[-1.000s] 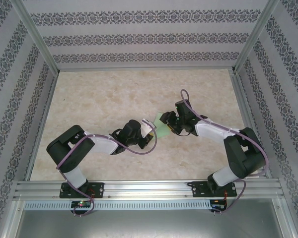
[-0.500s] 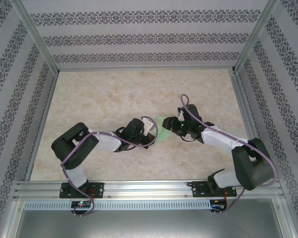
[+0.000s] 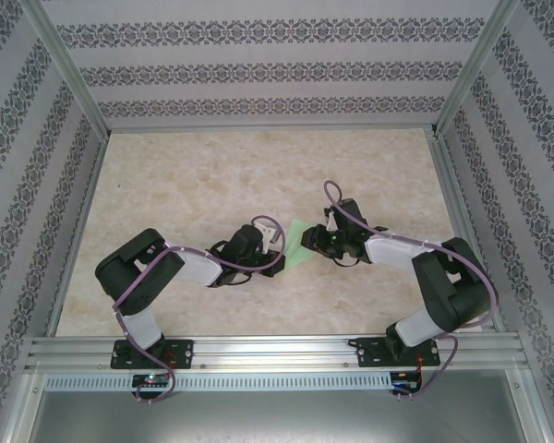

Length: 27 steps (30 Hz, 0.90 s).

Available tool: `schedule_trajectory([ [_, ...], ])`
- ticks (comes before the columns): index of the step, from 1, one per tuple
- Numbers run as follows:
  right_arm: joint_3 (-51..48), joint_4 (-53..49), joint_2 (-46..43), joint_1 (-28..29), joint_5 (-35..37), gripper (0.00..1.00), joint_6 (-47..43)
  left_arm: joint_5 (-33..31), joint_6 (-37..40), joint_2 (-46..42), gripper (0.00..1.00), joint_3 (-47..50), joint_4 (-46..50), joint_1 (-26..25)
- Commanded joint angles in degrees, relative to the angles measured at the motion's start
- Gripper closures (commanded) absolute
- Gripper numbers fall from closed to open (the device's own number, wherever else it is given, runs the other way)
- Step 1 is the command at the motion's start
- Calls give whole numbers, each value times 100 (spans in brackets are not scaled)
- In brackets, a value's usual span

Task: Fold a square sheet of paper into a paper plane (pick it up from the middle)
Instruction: Fourth fold the wing at the center of the table.

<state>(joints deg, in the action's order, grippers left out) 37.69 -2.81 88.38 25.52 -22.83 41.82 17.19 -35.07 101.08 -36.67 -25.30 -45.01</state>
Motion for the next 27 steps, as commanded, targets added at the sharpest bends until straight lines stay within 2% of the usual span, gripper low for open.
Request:
schedule_trajectory([
  [1, 245, 280, 169, 124, -169, 61, -113, -102, -250, -35, 99, 104, -337, 80],
  [10, 502, 261, 592, 226, -170, 61, -95, -67, -385, -50, 97, 166, -407, 129],
  [18, 511, 202, 740, 237, -113, 66, -115, -24, -471, -18, 95, 150, -333, 195],
  [27, 730, -306, 906, 294, 255, 59, -150, 27, -500, -35, 92, 110, -217, 229],
])
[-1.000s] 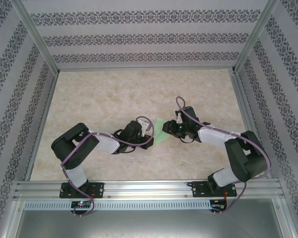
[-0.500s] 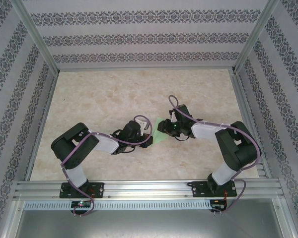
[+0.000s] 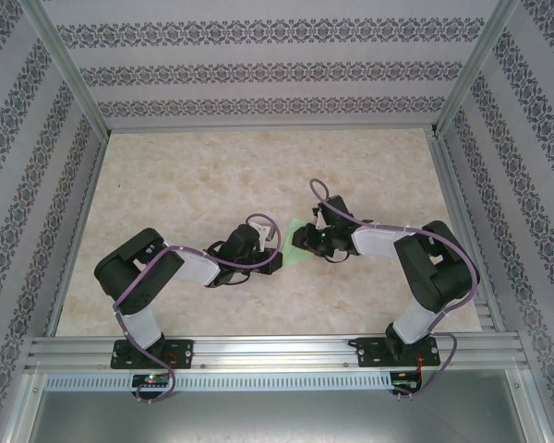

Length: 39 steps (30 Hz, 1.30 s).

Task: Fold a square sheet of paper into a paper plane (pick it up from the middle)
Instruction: Fourth fold the wing at the center of the table.

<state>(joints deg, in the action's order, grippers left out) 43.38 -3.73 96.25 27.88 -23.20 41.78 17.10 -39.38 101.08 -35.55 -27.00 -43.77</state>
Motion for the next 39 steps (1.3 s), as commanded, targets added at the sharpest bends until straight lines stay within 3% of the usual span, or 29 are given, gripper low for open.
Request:
schedule_trajectory([
  [1, 181, -275, 135, 66, 352, 58, -145, 65, -89, -43, 91, -3, -27, 113],
  [8, 267, -700, 285, 120, 634, 54, -145, 666, -169, -306, 70, -77, 409, 369],
  [13, 334, -1041, 389, 151, 822, 52, -136, 433, 69, -880, 64, -122, 1171, 505],
  [18, 502, -1516, 535, 227, 1184, 50, -2, 402, 59, -988, 65, -227, 1348, 509],
  [23, 663, -2079, 664, 325, 1691, 49, 240, 752, -64, -898, 69, -138, 719, 510],
  [26, 688, -2225, 702, 328, 1786, 48, 449, 1021, -13, -852, 71, -132, 434, 510],
  [39, 793, -2493, 876, 361, 1938, 53, 839, 1467, 173, -311, 81, -608, 756, 475],
])
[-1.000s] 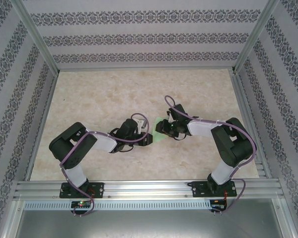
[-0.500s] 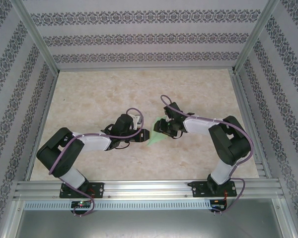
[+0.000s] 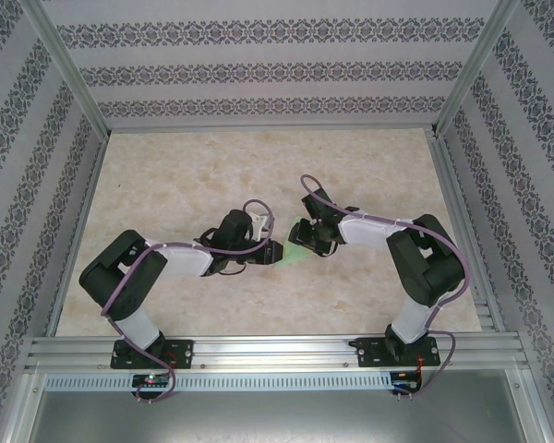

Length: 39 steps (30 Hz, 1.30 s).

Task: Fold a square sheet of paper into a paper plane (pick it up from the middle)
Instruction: Fourth fold the wing at the center of the table.

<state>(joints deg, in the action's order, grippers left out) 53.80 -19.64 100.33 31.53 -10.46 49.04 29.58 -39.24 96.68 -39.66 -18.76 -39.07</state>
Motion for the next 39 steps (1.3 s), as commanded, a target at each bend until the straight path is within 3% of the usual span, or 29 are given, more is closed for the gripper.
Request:
schedule_trajectory([
  [1, -233, -910, 494, 3, 651, 53, 123, 240, 165, 180, 81, -230, -57, -9],
  [30, -144, -1023, 750, 2, 503, 62, 141, -224, 200, 745, 90, -523, 484, -31],
  [39, 5, -1112, 880, 10, 461, 58, 71, -221, 233, 668, 90, -504, 514, -31],
])
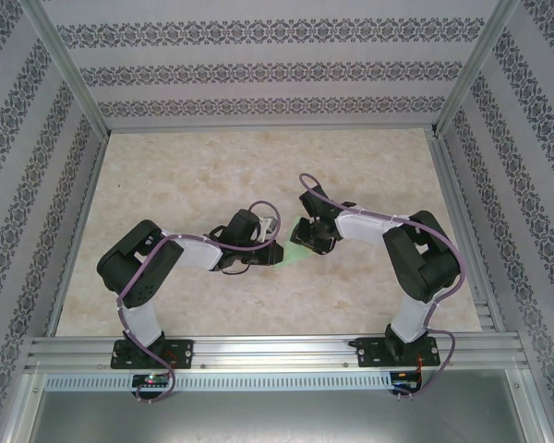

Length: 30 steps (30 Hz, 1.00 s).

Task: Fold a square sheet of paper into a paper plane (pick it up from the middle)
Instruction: Fourth fold the wing at the center of the table.

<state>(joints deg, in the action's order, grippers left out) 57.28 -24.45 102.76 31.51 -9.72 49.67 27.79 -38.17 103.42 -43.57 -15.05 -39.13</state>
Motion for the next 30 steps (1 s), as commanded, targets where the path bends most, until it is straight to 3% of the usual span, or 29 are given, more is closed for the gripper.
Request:
schedule_trajectory([
  [1, -324, -640, 662, 13, 374, 58, -12, -37, 136, -26, 90, -116, 151, -25],
  [30, -163, -656, 1068, 66, 236, 54, -74, -21, 119, 322, 92, -477, 1, -24],
])
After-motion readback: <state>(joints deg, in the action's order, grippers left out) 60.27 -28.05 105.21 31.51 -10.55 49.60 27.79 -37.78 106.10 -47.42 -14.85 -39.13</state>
